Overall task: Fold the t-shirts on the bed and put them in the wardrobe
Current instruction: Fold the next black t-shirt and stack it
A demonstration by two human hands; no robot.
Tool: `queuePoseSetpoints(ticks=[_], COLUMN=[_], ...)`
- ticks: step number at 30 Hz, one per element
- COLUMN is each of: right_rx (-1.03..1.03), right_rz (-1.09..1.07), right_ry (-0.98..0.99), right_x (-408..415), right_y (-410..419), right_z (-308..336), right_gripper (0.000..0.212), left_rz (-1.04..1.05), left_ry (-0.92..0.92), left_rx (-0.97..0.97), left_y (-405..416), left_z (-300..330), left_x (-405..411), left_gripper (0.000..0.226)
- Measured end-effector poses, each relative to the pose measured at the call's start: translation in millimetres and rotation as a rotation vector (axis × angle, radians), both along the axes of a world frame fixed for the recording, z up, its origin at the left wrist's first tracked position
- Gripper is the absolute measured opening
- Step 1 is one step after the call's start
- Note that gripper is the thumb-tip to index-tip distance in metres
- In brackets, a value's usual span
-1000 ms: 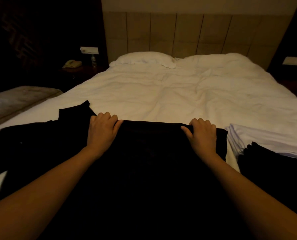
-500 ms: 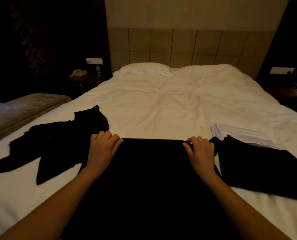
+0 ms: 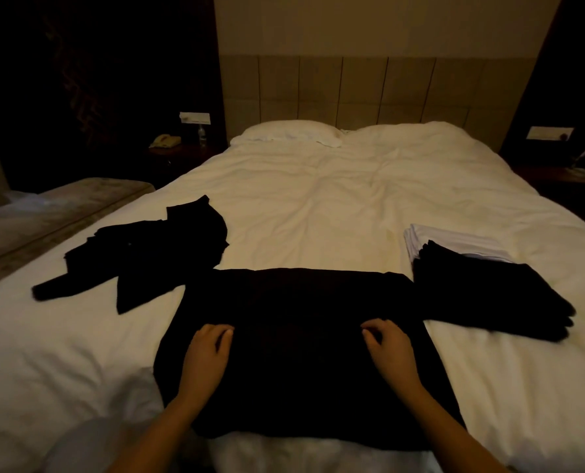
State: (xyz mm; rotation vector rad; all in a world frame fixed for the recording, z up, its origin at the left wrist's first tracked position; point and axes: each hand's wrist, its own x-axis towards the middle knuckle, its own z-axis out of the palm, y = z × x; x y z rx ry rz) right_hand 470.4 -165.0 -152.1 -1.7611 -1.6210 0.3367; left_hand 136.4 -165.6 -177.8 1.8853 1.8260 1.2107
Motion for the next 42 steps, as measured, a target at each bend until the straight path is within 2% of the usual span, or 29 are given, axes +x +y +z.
queuePoseSetpoints(ticks=[2, 3, 5, 6, 7, 10, 15, 21, 25, 29, 35, 39, 42], right_rx=[-0.028, -0.076, -0.191, -0.244, -0.290, -0.335, -0.307, -0.252, -0.277, -0.203, -0.200, -0.198, -0.291], right_rz=[-0.122, -0.199, -0.325, -0.356, -0.372, -0.342, -0.340, -0.319, -0.246, -0.233, -0.291, -0.310, -0.269], right_ry=[0.243, 0.422, 0.917, 1.159, 1.318, 1.481, 1.613, 1.583, 1.613, 1.706, 1.563, 1.390, 1.338], right_x=[-0.8, 0.6, 4.6, 5.8, 8.3, 17.9, 21.5, 22.9, 31.4, 43.5, 52.3, 58.2, 65.1], right_y=[-7.8, -8.3, -5.1, -1.8, 2.8, 26.2, 43.4, 33.9, 21.9, 23.3, 32.4, 49.3, 62.1], right_z=[1.9, 5.0, 10.6, 16.1, 20.3, 25.4, 21.9, 11.2, 7.1, 16.1, 22.4, 23.2, 30.0], right_gripper=[0.022, 0.023, 0.024, 0.021, 0.022, 0.040, 0.040, 0.051, 0.047, 0.037, 0.026, 0.037, 0.043], left_rz=[0.081, 0.123, 0.115, 0.088, 0.074, 0.056, 0.073, 0.117, 0.046, 0.029, -0.019, -0.104, -0.140], left_ry=[-0.367, -0.656, -1.220, -1.412, -1.520, -1.695, -1.772, -1.768, -1.741, -1.685, -1.710, -1.636, -1.640], left_rx=[-0.144, -0.225, -0.391, -0.440, -0.467, -0.467, -0.441, -0.339, -0.390, -0.395, -0.407, -0.341, -0.306], left_y=[-10.8, -10.9, -9.1, -6.9, -5.1, 7.5, 29.6, 35.6, 35.6, 40.6, 47.2, 48.2, 57.1], left_z=[15.8, 25.1, 40.9, 44.7, 47.0, 50.9, 61.1, 57.7, 39.7, 42.8, 47.4, 46.2, 49.9], left_x=[11.4, 16.1, 21.0, 20.3, 19.4, 18.5, 18.6, -0.5, -19.1, -25.3, -32.7, -37.6, -46.8], left_gripper=[0.016, 0.017, 0.032, 0.046, 0.056, 0.067, 0.049, 0.054, 0.054, 0.037, 0.043, 0.024, 0.036])
